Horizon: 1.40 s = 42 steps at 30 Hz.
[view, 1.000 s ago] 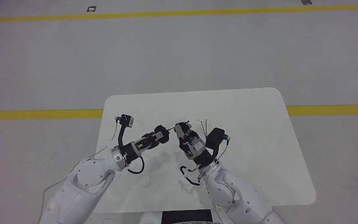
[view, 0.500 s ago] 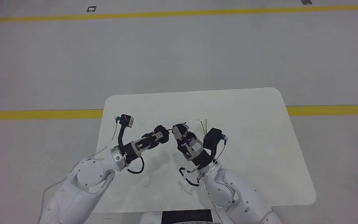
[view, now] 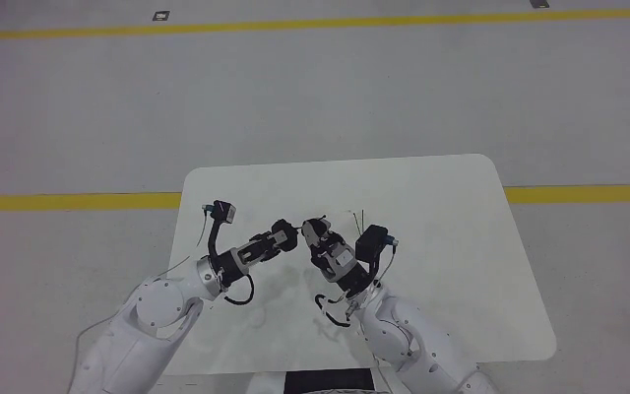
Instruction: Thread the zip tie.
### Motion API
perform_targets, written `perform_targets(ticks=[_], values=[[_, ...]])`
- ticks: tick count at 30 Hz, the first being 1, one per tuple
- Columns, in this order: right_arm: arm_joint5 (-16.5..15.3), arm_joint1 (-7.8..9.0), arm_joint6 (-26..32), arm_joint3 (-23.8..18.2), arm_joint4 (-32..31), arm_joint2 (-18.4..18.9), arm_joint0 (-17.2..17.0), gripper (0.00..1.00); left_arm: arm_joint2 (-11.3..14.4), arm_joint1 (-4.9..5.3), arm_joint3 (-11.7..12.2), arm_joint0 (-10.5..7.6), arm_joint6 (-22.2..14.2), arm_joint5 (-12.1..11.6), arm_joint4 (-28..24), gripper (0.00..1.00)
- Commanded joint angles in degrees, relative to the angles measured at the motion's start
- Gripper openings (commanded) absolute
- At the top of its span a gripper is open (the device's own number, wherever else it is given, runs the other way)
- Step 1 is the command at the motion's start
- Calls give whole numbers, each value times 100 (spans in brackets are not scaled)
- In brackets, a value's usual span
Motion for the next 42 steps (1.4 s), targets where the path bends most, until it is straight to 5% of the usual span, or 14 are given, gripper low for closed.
perform_targets(ticks=[1, 23, 24, 26, 35, 42], values=[[-9, -6, 5, 11, 0, 7, 0, 0, 3, -2, 5, 3, 3, -6, -5, 0], [-249, -42, 37, 38, 2, 99, -65, 0, 51, -41, 34, -19, 33, -15, 4, 0], [-249, -43, 20, 27, -1, 109, -77, 24, 28, -41, 32, -15, 48, -15, -5, 0], [-249, -43, 8, 9, -11, 123, -98, 100, -4, -40, 24, -6, 56, -15, -12, 0], [-312, -11, -178, -167, -291, 289, -267, 100, -92, -43, -58, 62, 74, -14, -45, 0], [-380, 105, -635, -293, -923, 795, -599, 100, -157, -44, -214, 126, 0, 73, -377, 0]])
